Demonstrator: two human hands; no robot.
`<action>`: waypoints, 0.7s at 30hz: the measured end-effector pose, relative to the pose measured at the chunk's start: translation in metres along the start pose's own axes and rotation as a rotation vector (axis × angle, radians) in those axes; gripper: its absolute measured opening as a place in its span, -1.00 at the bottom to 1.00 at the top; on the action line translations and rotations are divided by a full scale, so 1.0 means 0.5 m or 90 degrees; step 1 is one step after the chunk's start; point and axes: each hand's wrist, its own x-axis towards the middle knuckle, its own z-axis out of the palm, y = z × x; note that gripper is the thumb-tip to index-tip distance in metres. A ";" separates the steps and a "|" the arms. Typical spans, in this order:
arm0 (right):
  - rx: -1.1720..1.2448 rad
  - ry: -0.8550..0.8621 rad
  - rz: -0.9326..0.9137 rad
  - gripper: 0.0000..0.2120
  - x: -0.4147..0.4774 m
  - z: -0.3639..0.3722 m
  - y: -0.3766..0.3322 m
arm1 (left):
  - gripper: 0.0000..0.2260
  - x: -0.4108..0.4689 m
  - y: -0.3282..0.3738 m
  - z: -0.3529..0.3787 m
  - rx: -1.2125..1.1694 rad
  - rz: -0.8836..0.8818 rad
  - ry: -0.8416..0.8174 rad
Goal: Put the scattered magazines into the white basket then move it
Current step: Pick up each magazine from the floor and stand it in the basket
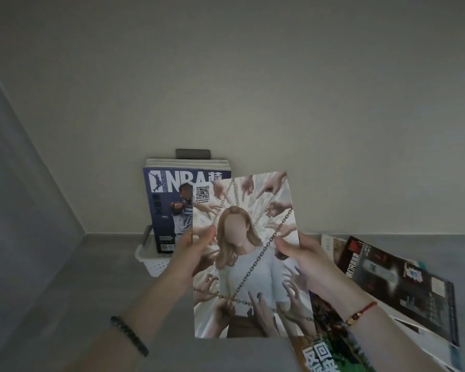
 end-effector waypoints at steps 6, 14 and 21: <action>-0.171 0.118 -0.132 -0.72 0.013 0.105 -0.036 | -0.34 -0.024 -0.011 -0.003 0.165 0.130 -0.154; -0.341 -0.173 -0.233 -0.61 -0.008 0.233 0.000 | -0.73 -0.010 0.021 -0.049 -0.227 -0.042 -0.274; -0.210 0.046 0.021 -0.02 0.106 0.183 0.029 | -0.77 0.033 0.021 -0.153 -0.123 -0.041 -0.111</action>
